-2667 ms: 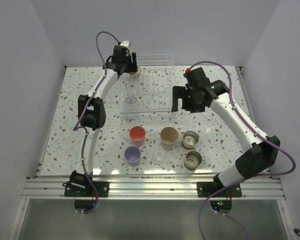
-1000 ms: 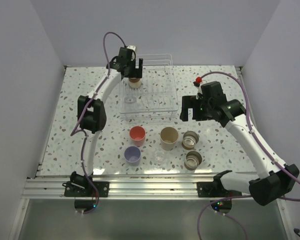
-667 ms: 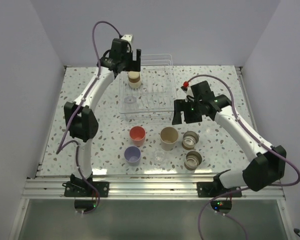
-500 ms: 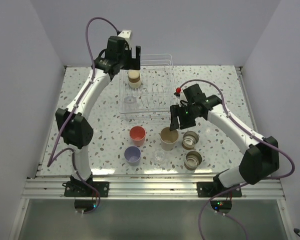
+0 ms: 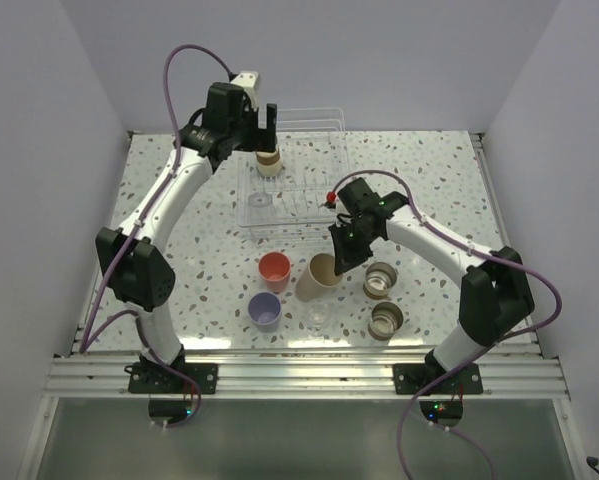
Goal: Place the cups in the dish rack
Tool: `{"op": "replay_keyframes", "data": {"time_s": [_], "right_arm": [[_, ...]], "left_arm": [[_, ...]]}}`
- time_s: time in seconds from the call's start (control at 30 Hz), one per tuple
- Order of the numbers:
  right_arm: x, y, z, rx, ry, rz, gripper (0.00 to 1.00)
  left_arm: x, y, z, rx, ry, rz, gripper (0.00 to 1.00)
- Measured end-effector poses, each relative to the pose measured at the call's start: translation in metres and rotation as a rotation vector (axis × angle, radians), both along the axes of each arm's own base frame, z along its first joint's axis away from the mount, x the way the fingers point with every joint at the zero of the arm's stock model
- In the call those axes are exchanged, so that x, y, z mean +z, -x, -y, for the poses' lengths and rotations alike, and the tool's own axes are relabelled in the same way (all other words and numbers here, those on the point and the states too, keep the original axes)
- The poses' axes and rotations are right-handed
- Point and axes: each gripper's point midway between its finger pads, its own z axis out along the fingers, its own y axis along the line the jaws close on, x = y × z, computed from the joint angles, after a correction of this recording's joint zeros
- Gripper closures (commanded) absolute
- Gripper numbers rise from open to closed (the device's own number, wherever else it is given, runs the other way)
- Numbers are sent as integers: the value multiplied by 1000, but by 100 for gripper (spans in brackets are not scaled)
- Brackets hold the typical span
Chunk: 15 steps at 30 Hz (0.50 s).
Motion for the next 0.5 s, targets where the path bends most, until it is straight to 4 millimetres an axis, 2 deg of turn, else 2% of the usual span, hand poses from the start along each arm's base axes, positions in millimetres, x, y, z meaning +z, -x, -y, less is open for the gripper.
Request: {"op": "replay_keyframes", "data": {"time_s": [0.17, 0.3, 0.4, 0.5], "right_arm": [[9, -6, 3, -2, 41, 37, 100], [34, -22, 12, -17, 100, 112, 100], [70, -45, 15, -44, 112, 214, 100], [116, -69, 18, -100, 63, 318, 100]], "left_arm": [[10, 4, 1, -10, 12, 17, 0], [16, 8, 2, -28, 26, 30, 0], [17, 10, 8, -71, 65, 31, 0], [16, 8, 10, -112, 135, 24, 0]]}}
